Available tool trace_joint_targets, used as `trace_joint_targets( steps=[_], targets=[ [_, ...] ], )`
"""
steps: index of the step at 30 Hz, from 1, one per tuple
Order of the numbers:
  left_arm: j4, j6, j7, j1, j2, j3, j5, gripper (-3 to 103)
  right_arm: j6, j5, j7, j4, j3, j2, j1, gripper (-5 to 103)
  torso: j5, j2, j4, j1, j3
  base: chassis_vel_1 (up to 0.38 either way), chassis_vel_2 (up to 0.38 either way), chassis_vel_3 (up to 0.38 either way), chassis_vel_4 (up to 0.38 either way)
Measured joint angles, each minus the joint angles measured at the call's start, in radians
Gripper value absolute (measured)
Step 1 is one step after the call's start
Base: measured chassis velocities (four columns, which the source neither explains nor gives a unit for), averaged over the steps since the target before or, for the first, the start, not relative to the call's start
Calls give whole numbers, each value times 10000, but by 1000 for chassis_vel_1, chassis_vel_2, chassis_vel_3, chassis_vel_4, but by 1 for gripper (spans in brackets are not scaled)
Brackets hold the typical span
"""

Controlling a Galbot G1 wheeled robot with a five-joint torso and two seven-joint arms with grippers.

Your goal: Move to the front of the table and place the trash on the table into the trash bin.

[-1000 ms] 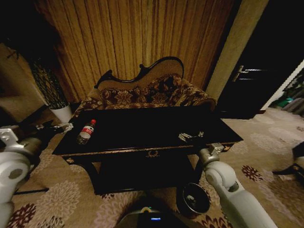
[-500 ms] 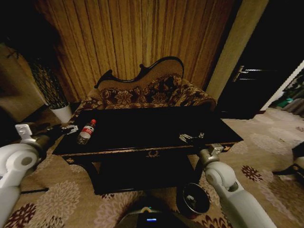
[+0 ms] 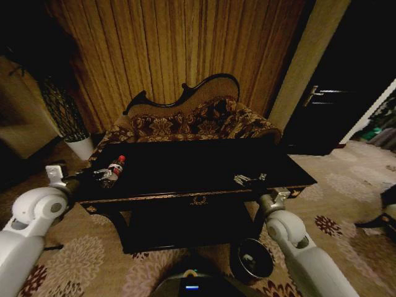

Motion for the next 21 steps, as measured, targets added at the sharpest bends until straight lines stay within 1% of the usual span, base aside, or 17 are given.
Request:
trace_joint_targets(
  steps=[8,15,21],
  targets=[
    [-126,-6,-232,-89,-67,478,114,100,272,31,0,-49,35,-37,16,100,0,0,0,0,0,0,0,0,0],
    [-178,-6,-263,37,-110,475,78,100,327,43,0,-147,29,-39,54,100,0,0,0,0,0,0,0,0,0],
    [-176,-6,-473,160,-262,367,-12,100,355,53,0,-237,-46,-63,150,100,0,1,0,0,0,0,0,0,0]
  ],
)
